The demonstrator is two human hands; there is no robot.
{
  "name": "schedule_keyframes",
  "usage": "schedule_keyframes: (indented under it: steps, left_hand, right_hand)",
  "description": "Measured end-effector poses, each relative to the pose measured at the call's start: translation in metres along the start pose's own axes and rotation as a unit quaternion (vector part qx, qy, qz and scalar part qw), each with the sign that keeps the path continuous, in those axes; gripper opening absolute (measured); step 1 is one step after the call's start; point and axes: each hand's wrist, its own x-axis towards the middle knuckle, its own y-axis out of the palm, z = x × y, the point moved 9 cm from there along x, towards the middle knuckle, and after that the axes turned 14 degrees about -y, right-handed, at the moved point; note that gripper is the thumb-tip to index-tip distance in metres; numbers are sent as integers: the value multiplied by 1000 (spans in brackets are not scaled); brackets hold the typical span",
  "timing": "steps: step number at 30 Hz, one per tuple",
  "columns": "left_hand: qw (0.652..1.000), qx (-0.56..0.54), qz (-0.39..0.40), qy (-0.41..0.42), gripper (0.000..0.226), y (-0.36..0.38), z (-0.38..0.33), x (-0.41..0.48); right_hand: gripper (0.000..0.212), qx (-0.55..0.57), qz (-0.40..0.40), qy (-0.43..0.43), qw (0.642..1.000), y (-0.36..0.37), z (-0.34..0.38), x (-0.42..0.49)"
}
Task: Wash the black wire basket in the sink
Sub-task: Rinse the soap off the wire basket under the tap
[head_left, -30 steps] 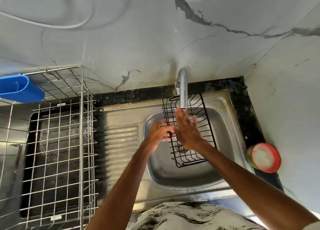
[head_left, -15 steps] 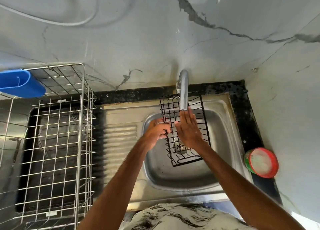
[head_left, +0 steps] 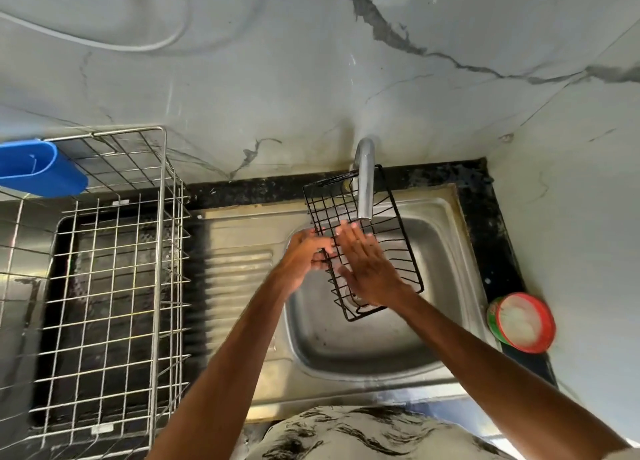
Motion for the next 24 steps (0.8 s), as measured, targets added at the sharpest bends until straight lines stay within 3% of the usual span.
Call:
schedule_keyframes:
  steps: [3, 6, 8, 11, 13, 15, 17, 20, 21, 23, 24]
  left_hand:
    - [1000, -8, -4, 3, 75, -4, 0, 1]
    - [1000, -26, -14, -3, 91, -6, 2, 7]
    - [1000, -25, -14, 3, 96, -8, 1, 11]
    - [999, -31, -15, -1, 74, -8, -5, 9]
    - [999, -22, -26, -4, 53, -10, -9, 9]
    - [999, -15, -29, -1, 62, -14, -11, 10]
    - [1000, -3, -27, 5, 93, -15, -13, 8]
    - [1000, -9, -26, -1, 99, -17, -8, 11]
    - [1000, -12, -23, -4, 97, -15, -7, 11]
    - [1000, -15, -21, -4, 94, -13, -8, 11]
    - [1000, -17, -25, -4, 94, -14, -7, 12]
  right_hand:
    - [77, 32, -29, 93, 995, -4, -16, -4]
    - [72, 25, -6, -36, 999, -2, 24, 1]
    - [69, 8, -16, -51, 999, -6, 17, -1]
    - [68, 29, -57, 35, 997, -15, -5, -2]
    - [68, 97, -71, -9, 993, -19, 13, 2]
    - [61, 251, -86, -22, 964, -31, 22, 3]
    - [48, 426, -181, 68, 884, -44, -1, 3]
    - [35, 667, -278, 244, 647, -34, -38, 6]
    - [35, 707, -286, 271, 587, -32, -43, 8]
    - [34, 749, -271, 289, 531, -34, -43, 11]
    - [33, 762, -245, 282, 530, -37, -40, 13]
